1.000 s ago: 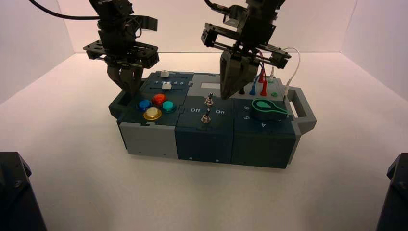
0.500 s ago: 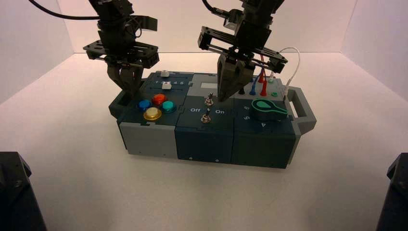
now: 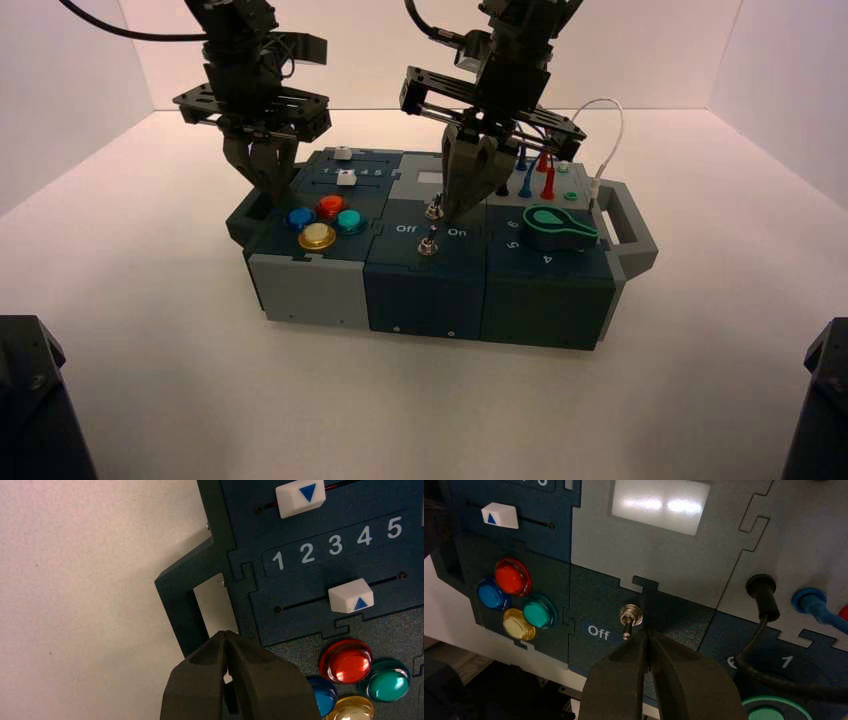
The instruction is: Flip the top switch off with the right gripper.
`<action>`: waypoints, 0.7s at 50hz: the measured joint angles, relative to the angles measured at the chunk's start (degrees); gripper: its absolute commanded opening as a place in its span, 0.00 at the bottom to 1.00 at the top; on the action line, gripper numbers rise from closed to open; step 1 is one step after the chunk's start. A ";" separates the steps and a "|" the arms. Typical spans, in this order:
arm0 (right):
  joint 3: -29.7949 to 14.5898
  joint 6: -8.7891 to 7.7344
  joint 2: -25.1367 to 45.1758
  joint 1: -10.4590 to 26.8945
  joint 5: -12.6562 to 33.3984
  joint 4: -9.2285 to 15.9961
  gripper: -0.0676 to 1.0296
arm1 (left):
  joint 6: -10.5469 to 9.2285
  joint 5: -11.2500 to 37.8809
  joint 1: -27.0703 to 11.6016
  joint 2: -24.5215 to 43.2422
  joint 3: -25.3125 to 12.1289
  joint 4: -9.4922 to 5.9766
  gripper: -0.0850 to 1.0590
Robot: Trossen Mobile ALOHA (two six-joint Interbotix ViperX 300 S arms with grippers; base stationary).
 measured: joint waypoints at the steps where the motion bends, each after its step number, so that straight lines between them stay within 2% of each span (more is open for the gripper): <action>1: -0.09 0.09 0.00 0.00 0.18 0.00 0.04 | 0.00 0.00 0.00 0.09 0.00 0.00 0.05; 35: -3.25 0.97 1.49 0.62 4.22 -0.79 0.04 | -0.09 -0.09 0.09 0.00 0.00 -0.35 0.05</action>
